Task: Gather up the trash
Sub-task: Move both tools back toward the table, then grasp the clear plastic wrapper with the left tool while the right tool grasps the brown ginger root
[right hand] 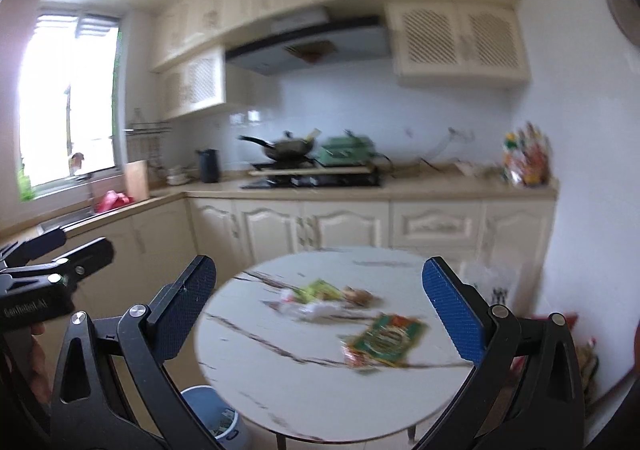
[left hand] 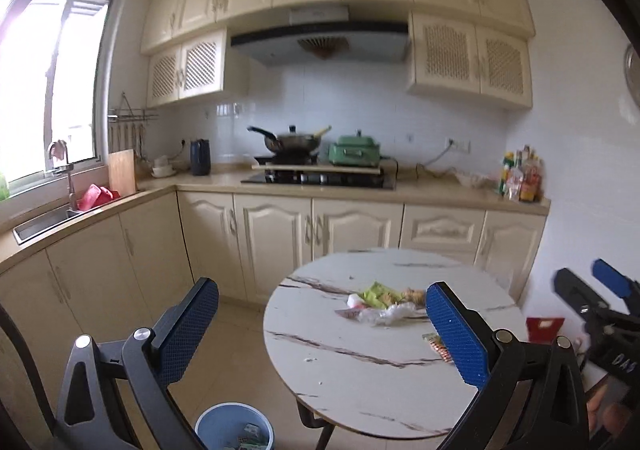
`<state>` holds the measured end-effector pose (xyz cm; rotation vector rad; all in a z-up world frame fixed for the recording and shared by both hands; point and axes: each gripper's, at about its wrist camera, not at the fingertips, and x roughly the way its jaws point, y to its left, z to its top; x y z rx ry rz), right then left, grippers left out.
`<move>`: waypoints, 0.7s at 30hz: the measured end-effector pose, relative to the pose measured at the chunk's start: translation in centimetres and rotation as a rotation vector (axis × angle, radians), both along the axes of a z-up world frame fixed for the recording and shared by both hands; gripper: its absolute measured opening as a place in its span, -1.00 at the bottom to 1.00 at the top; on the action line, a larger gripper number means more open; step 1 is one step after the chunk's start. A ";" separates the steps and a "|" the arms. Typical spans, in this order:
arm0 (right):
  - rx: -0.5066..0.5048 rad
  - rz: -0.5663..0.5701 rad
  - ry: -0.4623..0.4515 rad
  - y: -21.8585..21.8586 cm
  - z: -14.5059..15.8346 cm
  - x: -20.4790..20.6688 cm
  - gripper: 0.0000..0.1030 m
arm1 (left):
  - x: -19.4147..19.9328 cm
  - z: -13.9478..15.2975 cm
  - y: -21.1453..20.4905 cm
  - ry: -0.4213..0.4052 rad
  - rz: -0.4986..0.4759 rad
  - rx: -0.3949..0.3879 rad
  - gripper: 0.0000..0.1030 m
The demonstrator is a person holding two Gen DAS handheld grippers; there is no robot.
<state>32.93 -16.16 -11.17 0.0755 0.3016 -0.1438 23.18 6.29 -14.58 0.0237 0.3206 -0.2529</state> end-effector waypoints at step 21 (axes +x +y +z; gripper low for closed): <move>0.126 -0.158 0.455 -13.1 -14.7 14.3 1.00 | 27.0 -7.0 -17.3 0.404 -0.188 0.289 0.99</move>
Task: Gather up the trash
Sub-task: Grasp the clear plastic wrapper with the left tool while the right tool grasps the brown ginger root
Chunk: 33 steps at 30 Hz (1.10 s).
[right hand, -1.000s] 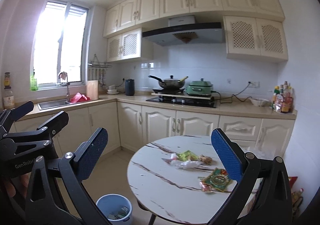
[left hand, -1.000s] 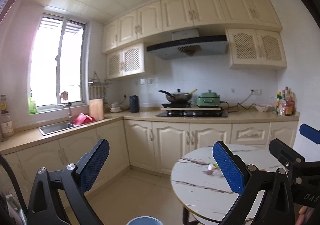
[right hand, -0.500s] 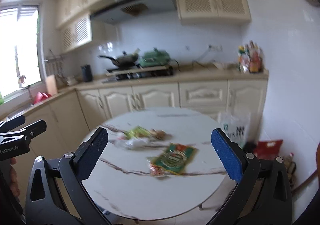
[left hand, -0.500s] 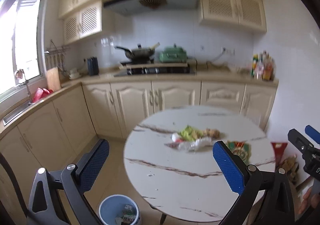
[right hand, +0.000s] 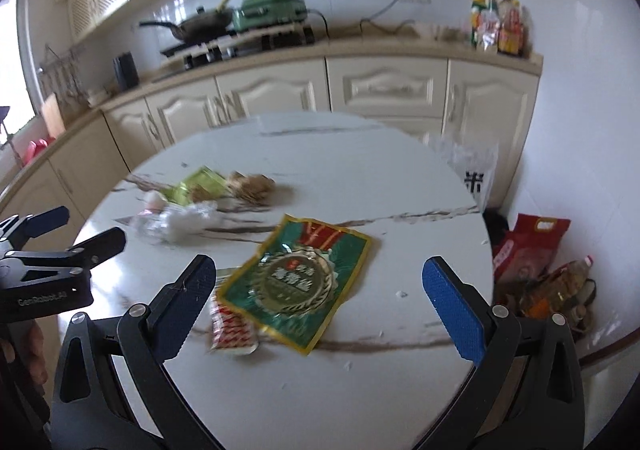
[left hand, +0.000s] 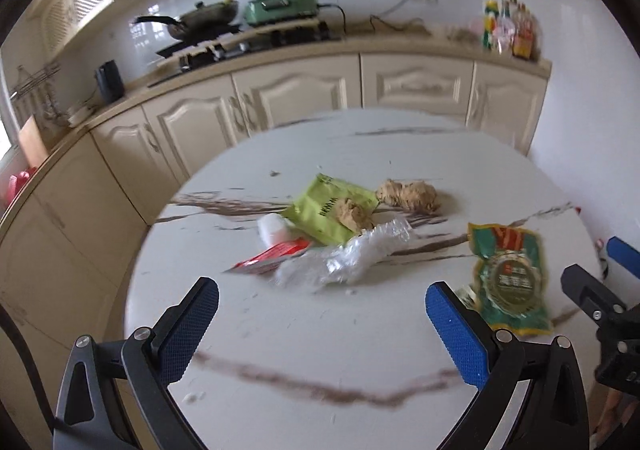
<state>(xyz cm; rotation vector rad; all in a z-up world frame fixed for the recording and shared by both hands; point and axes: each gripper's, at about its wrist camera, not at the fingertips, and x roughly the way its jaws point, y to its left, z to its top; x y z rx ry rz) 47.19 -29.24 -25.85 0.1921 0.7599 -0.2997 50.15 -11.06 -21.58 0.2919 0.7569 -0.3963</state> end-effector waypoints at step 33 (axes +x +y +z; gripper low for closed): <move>0.035 0.265 0.235 0.8 -5.4 18.0 1.00 | 5.8 1.5 9.2 -0.002 0.002 -0.231 -0.62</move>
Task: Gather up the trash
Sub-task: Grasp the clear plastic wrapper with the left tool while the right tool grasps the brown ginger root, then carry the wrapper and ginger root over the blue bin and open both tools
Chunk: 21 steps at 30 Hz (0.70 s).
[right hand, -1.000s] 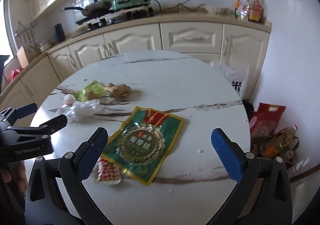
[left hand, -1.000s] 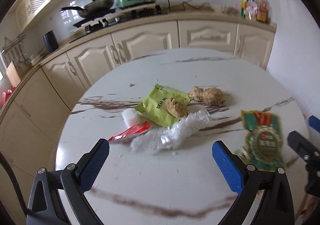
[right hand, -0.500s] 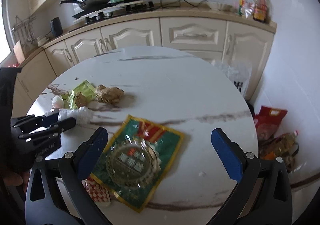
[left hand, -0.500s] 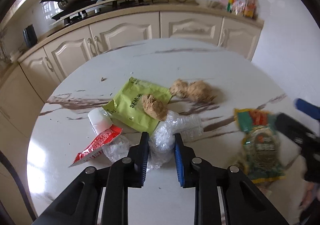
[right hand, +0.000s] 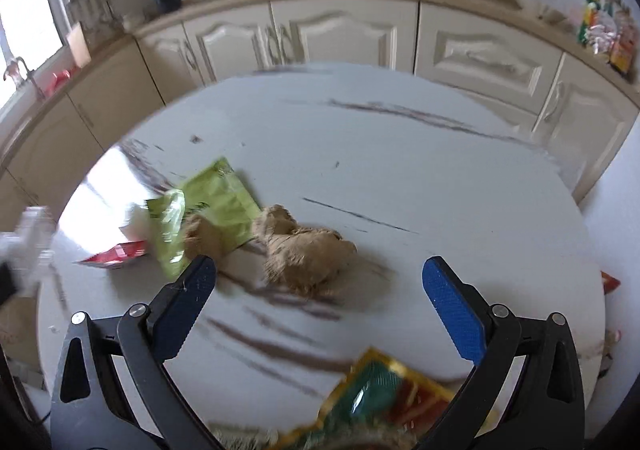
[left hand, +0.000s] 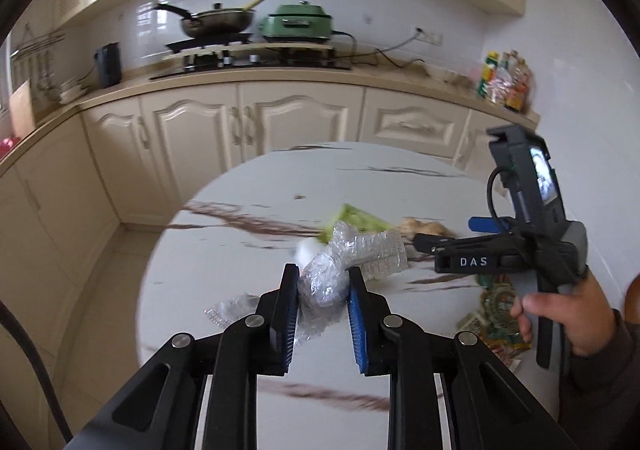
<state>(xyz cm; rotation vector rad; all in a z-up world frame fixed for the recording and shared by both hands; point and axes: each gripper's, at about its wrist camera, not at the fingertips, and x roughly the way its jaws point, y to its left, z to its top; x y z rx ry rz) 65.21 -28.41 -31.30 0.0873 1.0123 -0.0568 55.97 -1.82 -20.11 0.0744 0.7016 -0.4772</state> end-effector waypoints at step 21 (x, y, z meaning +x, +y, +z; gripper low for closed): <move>-0.101 0.043 -0.125 5.5 6.2 -4.8 -0.08 | -5.5 2.4 13.9 -0.001 0.117 -0.096 -0.62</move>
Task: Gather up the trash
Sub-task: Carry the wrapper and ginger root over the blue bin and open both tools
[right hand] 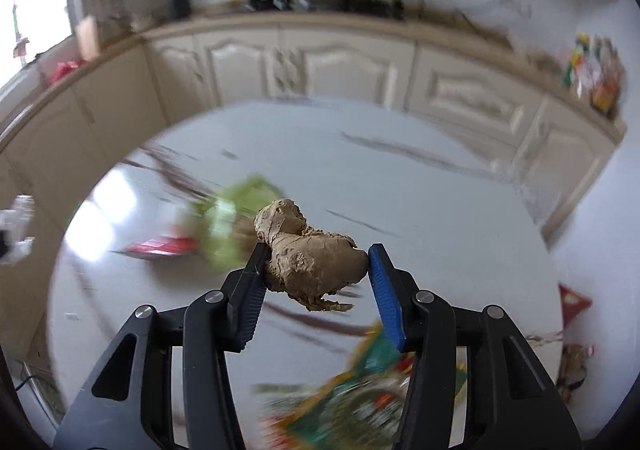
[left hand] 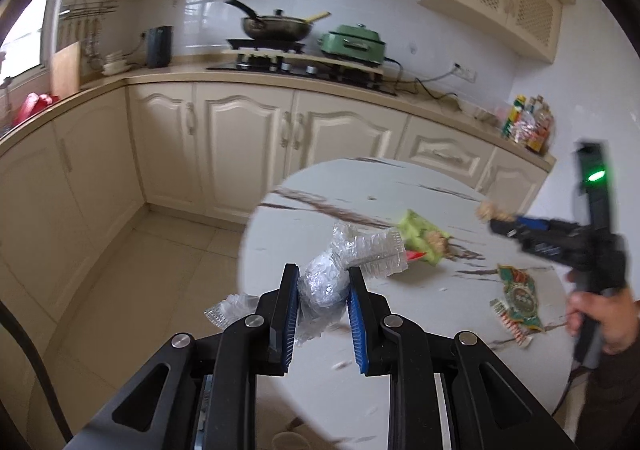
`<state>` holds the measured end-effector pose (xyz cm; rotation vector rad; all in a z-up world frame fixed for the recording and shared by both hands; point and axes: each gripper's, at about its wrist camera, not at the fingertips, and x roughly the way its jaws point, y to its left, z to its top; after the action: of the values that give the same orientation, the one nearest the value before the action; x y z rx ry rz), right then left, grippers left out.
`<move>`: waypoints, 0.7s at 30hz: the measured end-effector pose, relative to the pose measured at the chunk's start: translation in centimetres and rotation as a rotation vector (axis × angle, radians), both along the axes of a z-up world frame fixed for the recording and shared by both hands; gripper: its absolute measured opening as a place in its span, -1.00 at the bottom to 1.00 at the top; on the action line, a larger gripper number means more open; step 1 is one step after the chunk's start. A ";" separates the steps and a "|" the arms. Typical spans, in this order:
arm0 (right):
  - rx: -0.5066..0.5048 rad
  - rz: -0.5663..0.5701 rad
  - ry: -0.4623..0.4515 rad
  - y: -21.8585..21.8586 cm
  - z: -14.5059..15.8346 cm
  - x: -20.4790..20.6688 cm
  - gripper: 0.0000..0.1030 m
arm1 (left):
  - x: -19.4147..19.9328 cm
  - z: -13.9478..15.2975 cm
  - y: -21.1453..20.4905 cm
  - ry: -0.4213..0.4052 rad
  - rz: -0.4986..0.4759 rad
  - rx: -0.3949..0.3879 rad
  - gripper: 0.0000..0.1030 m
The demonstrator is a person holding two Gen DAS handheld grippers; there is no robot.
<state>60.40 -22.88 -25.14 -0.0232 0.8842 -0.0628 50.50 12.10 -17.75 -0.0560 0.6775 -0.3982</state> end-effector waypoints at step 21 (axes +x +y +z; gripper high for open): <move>0.022 0.579 0.206 37.6 -14.6 1.2 -0.08 | -1.4 -17.7 21.9 0.463 0.281 -0.003 -0.61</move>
<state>61.60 14.77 -39.74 -0.2672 1.0545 0.4975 49.05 33.96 -35.45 -0.2488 1.1100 -0.1115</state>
